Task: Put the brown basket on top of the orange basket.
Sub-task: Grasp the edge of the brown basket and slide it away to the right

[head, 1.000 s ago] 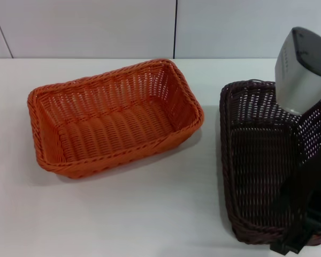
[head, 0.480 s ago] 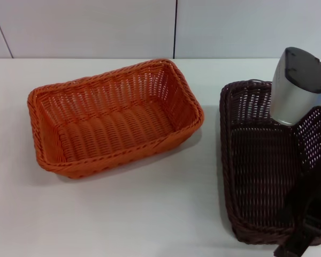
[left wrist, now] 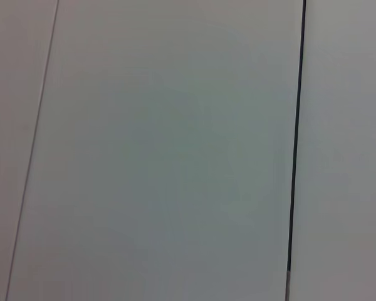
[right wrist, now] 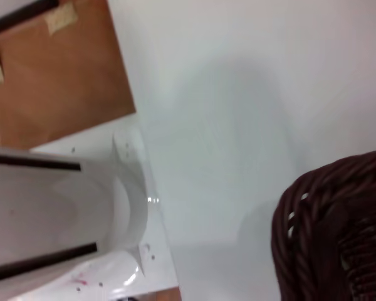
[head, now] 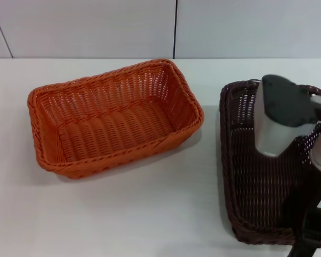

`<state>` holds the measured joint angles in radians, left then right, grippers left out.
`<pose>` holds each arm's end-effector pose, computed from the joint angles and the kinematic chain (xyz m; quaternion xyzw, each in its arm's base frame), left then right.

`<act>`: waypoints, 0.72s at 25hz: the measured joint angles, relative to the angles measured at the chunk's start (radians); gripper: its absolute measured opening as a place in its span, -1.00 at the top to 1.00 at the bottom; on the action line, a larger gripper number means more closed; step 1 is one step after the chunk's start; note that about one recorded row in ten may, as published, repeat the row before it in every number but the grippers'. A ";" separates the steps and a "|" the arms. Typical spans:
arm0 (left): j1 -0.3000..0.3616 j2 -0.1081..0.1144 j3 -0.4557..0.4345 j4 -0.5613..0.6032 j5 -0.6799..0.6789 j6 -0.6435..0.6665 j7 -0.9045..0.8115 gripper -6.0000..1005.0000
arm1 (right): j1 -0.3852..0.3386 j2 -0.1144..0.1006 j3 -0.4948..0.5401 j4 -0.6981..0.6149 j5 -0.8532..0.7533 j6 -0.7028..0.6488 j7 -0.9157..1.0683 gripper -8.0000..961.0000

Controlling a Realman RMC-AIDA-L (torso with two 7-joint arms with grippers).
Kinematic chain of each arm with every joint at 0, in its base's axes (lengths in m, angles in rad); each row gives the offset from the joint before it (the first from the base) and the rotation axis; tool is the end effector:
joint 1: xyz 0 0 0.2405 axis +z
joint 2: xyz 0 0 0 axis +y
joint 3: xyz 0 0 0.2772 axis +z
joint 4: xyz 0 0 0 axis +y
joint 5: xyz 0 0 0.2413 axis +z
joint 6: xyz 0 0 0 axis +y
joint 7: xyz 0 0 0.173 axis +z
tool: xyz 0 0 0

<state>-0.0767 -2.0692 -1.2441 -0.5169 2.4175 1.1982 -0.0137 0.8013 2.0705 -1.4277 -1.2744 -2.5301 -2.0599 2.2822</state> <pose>-0.4102 0.3084 0.0269 -0.5272 -0.2636 -0.3141 0.7443 0.1557 0.3444 -0.0336 0.9316 -0.1625 0.3140 0.0850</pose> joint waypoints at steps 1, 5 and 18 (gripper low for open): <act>0.000 0.000 0.000 0.000 0.000 0.000 0.000 -0.68 | -0.001 0.000 -0.031 -0.001 -0.001 0.006 -0.008 -0.47; 0.000 0.000 0.000 0.001 0.000 0.000 0.000 -0.68 | -0.004 0.001 -0.062 -0.001 -0.011 0.024 -0.019 -0.44; -0.022 0.000 0.000 0.022 0.000 0.002 0.000 -0.68 | -0.006 0.002 -0.110 0.001 -0.048 0.114 -0.014 -0.34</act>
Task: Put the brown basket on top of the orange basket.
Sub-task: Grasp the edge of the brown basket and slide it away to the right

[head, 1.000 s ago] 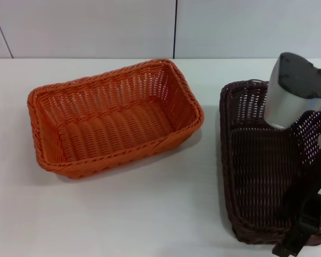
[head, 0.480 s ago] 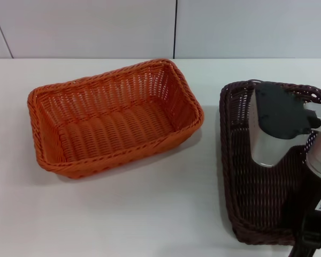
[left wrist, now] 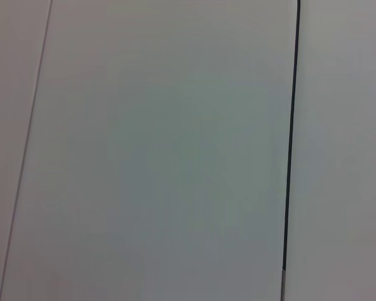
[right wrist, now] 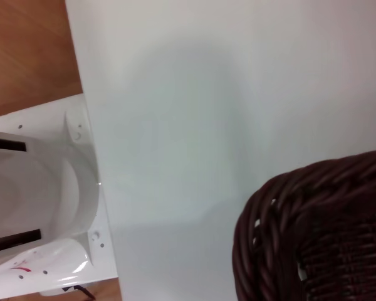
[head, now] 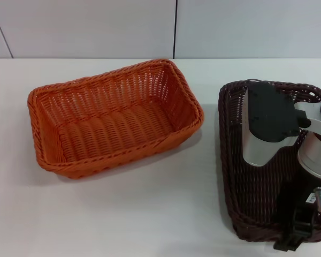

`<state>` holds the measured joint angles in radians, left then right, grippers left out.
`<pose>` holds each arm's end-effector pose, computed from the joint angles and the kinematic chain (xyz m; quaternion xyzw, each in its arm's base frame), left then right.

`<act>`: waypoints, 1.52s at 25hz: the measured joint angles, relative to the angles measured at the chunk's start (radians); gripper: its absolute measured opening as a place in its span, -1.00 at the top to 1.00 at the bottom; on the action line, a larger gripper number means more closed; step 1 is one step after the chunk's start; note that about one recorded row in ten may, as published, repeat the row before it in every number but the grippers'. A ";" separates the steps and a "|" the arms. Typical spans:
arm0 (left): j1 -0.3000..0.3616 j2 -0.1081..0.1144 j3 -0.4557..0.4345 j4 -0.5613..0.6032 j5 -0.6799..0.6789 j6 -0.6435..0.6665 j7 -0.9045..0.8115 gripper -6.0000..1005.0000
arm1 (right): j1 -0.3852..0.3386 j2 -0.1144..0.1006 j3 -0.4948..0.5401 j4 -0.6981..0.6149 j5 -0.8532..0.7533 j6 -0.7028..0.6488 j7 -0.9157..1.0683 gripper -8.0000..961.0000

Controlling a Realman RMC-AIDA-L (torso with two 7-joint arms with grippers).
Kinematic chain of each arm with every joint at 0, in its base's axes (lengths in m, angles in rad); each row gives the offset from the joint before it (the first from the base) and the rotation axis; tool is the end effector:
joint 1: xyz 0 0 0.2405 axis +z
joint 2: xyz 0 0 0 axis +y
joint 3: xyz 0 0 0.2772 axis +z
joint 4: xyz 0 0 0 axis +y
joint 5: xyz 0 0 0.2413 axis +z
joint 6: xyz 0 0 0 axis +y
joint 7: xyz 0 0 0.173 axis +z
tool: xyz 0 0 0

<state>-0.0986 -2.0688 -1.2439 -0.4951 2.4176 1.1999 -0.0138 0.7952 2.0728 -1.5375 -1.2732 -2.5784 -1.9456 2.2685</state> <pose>-0.4091 0.3135 0.0259 -0.5323 -0.2603 -0.3126 0.7424 0.1596 0.3527 -0.0521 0.9314 -0.1175 0.3413 0.0473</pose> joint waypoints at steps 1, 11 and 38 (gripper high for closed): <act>0.000 0.000 0.000 0.000 0.000 0.000 0.000 -0.68 | 0.000 0.000 0.000 0.000 0.000 0.000 0.000 -0.34; -0.016 0.002 -0.003 0.014 0.000 -0.001 0.000 -0.68 | 0.004 0.001 0.002 -0.043 -0.001 -0.006 0.008 0.39; -0.044 0.003 -0.031 0.047 0.000 0.006 0.000 -0.68 | 0.002 0.000 0.077 -0.500 -0.099 -0.133 0.209 0.71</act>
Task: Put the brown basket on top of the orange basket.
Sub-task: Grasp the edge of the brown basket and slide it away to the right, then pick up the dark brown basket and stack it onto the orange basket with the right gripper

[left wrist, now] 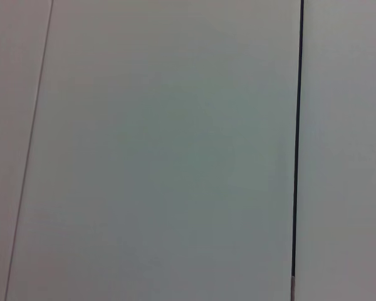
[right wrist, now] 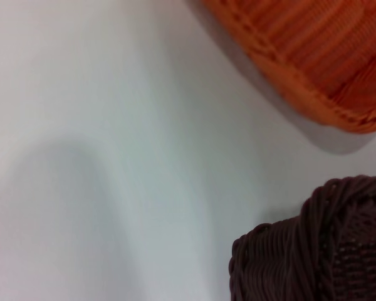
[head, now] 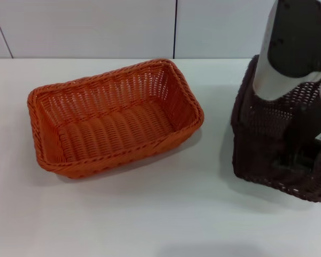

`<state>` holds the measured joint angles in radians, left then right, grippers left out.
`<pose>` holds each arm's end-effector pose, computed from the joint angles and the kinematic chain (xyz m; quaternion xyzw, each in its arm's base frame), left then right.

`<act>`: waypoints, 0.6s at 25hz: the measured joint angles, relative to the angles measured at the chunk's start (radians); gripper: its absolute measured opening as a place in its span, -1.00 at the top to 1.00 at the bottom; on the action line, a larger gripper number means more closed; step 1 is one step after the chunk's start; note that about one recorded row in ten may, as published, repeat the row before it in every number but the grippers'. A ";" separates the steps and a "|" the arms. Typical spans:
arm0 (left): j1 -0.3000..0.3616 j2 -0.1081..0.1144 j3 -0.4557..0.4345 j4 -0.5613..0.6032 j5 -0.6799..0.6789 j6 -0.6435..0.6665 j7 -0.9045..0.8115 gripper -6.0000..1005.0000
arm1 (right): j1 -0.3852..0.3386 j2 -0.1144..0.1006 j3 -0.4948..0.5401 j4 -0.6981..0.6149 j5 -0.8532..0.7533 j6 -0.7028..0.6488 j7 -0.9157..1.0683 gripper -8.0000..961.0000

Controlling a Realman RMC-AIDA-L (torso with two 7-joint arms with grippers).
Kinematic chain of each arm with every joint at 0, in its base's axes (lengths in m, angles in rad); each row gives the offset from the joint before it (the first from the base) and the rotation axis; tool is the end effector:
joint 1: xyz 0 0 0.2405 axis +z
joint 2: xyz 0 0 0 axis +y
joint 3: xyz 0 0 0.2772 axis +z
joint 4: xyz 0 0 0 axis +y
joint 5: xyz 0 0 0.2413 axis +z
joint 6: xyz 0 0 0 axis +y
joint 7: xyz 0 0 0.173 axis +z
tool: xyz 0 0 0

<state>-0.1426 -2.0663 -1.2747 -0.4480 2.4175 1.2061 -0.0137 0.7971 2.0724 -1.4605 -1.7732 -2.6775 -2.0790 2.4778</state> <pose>-0.4116 0.3229 0.0322 -0.5296 -0.2535 -0.3072 0.7489 0.0816 0.3518 0.0173 -0.9401 0.0980 -0.2955 0.1391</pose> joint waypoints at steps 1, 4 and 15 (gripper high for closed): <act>-0.003 0.000 0.000 0.004 0.000 0.000 0.000 -0.68 | 0.000 0.000 0.004 -0.012 -0.002 0.003 0.001 0.71; -0.006 0.000 0.000 0.007 0.000 0.000 0.000 -0.68 | 0.005 0.001 0.015 -0.049 -0.008 0.012 0.002 0.71; -0.009 0.000 0.003 0.006 0.000 0.000 -0.012 -0.68 | 0.081 0.002 0.016 -0.080 -0.040 0.076 0.009 0.71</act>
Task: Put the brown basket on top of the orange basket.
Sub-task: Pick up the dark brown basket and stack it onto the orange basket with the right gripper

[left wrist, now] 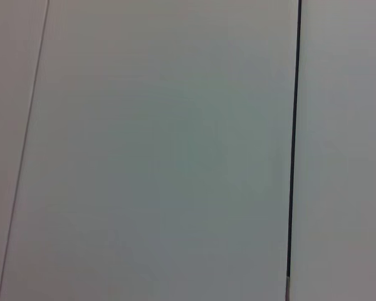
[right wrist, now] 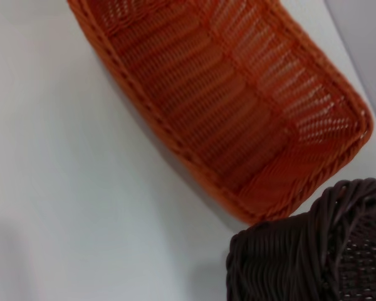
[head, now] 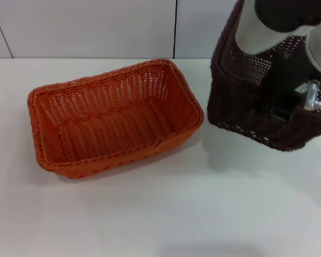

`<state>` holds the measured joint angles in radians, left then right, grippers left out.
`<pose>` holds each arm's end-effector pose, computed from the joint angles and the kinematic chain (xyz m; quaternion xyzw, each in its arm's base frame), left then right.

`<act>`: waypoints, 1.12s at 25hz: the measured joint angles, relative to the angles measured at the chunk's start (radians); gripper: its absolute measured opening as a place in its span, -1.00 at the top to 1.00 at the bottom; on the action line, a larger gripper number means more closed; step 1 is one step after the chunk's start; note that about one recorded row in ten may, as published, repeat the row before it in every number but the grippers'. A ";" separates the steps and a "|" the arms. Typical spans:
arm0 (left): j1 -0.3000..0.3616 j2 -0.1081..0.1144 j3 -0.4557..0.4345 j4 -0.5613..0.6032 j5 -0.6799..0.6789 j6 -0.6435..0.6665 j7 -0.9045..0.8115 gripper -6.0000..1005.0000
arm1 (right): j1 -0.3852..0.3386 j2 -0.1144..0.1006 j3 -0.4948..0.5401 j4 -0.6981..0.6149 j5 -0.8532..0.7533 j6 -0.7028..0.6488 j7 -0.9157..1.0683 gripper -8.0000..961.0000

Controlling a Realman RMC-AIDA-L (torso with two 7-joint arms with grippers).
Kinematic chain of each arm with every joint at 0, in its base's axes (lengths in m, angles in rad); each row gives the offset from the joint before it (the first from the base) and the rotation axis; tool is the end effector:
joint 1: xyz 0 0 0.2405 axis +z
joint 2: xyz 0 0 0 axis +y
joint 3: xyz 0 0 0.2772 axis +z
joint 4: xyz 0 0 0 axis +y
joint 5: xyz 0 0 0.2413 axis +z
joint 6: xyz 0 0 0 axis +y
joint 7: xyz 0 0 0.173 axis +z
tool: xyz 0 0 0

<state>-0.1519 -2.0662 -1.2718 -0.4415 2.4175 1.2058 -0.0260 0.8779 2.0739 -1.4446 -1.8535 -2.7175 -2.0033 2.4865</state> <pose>-0.4100 0.3257 0.0311 -0.5311 -0.2552 -0.3122 0.7452 0.0333 0.3666 0.0294 -0.9435 0.0383 -0.2478 0.2168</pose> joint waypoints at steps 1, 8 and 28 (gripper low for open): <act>0.000 0.000 0.000 0.000 0.000 0.000 0.000 -0.68 | 0.010 0.000 -0.002 0.000 -0.009 0.004 0.000 0.71; 0.000 -0.001 0.005 0.005 0.000 0.000 0.000 -0.68 | 0.079 0.000 -0.014 0.023 -0.045 0.043 0.000 0.71; -0.015 -0.002 0.006 0.023 0.000 -0.004 -0.017 -0.68 | 0.236 0.013 -0.176 0.247 0.029 0.382 0.153 0.71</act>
<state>-0.1674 -2.0678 -1.2655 -0.4181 2.4176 1.2020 -0.0433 1.1139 2.0871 -1.6207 -1.6066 -2.6883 -1.6213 2.6396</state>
